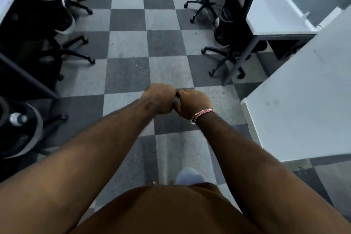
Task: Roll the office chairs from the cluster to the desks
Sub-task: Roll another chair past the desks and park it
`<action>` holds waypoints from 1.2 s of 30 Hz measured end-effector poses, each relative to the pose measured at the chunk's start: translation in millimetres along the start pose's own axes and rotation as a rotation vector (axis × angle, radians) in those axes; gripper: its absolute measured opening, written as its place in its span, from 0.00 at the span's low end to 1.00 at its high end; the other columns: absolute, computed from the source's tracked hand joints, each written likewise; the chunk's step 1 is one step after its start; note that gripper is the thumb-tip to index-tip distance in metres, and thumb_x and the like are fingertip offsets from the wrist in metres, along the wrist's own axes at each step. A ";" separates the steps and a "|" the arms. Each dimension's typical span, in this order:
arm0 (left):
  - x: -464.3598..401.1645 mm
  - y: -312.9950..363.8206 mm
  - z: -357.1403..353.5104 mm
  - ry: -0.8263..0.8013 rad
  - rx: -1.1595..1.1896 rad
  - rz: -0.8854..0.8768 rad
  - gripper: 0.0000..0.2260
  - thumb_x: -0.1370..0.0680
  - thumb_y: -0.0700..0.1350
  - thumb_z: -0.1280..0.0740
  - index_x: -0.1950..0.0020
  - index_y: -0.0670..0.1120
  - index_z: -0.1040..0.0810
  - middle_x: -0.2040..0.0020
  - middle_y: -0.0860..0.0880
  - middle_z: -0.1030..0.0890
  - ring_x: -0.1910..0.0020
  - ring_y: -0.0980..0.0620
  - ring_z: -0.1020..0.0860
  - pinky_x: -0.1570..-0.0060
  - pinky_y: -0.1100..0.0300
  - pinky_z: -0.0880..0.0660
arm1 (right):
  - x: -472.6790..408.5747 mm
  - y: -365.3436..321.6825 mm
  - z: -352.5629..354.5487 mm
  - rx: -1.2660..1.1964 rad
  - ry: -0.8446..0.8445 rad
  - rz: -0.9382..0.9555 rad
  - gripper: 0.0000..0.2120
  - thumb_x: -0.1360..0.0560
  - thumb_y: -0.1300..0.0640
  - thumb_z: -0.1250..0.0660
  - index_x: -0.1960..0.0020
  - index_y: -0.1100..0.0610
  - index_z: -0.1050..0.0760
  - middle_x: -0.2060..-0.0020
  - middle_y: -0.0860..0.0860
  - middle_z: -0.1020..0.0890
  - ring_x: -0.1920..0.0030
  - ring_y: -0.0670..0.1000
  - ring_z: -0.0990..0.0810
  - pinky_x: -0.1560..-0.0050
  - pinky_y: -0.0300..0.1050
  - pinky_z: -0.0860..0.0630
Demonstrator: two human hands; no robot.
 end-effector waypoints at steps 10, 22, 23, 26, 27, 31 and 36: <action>-259.0 -148.1 25.7 0.012 0.016 0.006 0.14 0.21 0.54 0.32 0.38 0.51 0.20 0.45 0.49 0.18 0.48 0.45 0.17 0.60 0.53 0.26 | -287.6 80.8 -34.5 0.019 -0.044 0.080 0.15 0.24 0.46 0.34 0.45 0.56 0.21 0.51 0.54 0.17 0.51 0.59 0.19 0.58 0.49 0.24; -567.9 -315.1 129.3 0.000 -0.011 0.028 0.12 0.21 0.52 0.34 0.41 0.50 0.19 0.46 0.48 0.17 0.49 0.44 0.17 0.58 0.52 0.24 | -639.1 203.3 -7.3 0.013 -0.063 0.103 0.14 0.25 0.46 0.34 0.47 0.56 0.22 0.52 0.54 0.17 0.51 0.60 0.18 0.59 0.50 0.25; -592.2 -325.3 130.5 0.004 -0.013 0.016 0.11 0.21 0.51 0.34 0.42 0.50 0.18 0.47 0.48 0.17 0.50 0.44 0.17 0.59 0.53 0.25 | -663.4 213.3 -14.2 0.027 -0.073 0.098 0.14 0.25 0.46 0.34 0.47 0.56 0.22 0.52 0.55 0.17 0.51 0.60 0.18 0.59 0.50 0.25; -697.8 -372.7 137.4 -0.006 -0.014 -0.018 0.10 0.21 0.50 0.33 0.43 0.49 0.18 0.48 0.48 0.17 0.51 0.45 0.17 0.60 0.54 0.26 | -771.2 254.9 -34.6 0.031 -0.098 0.056 0.14 0.25 0.46 0.34 0.48 0.56 0.22 0.52 0.55 0.17 0.51 0.60 0.18 0.59 0.50 0.24; -721.2 -385.0 138.8 -0.004 -0.009 -0.022 0.10 0.21 0.50 0.33 0.42 0.50 0.18 0.47 0.48 0.17 0.51 0.45 0.17 0.60 0.55 0.27 | -795.7 266.2 -37.9 0.039 -0.101 0.039 0.14 0.25 0.46 0.34 0.48 0.56 0.22 0.52 0.54 0.17 0.51 0.60 0.18 0.59 0.50 0.24; -844.8 -454.7 174.1 -0.034 0.011 -0.055 0.09 0.19 0.49 0.33 0.41 0.50 0.19 0.46 0.49 0.17 0.49 0.46 0.17 0.59 0.54 0.27 | -932.5 308.0 -31.1 0.038 -0.104 -0.019 0.14 0.24 0.46 0.35 0.47 0.55 0.22 0.52 0.54 0.17 0.51 0.59 0.18 0.60 0.49 0.25; -982.2 -537.1 239.4 0.007 0.041 -0.068 0.10 0.20 0.52 0.33 0.42 0.51 0.19 0.47 0.49 0.17 0.50 0.44 0.17 0.55 0.51 0.20 | -1088.0 363.3 -1.3 -0.010 -0.043 -0.099 0.13 0.24 0.47 0.35 0.47 0.54 0.22 0.50 0.53 0.17 0.49 0.58 0.19 0.58 0.48 0.26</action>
Point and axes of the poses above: each hand's wrist, its own x-axis away from the middle knuckle, its own z-axis out of the back of the hand, y = z × x, the point moved 10 cm from there along -x, towards the middle knuckle
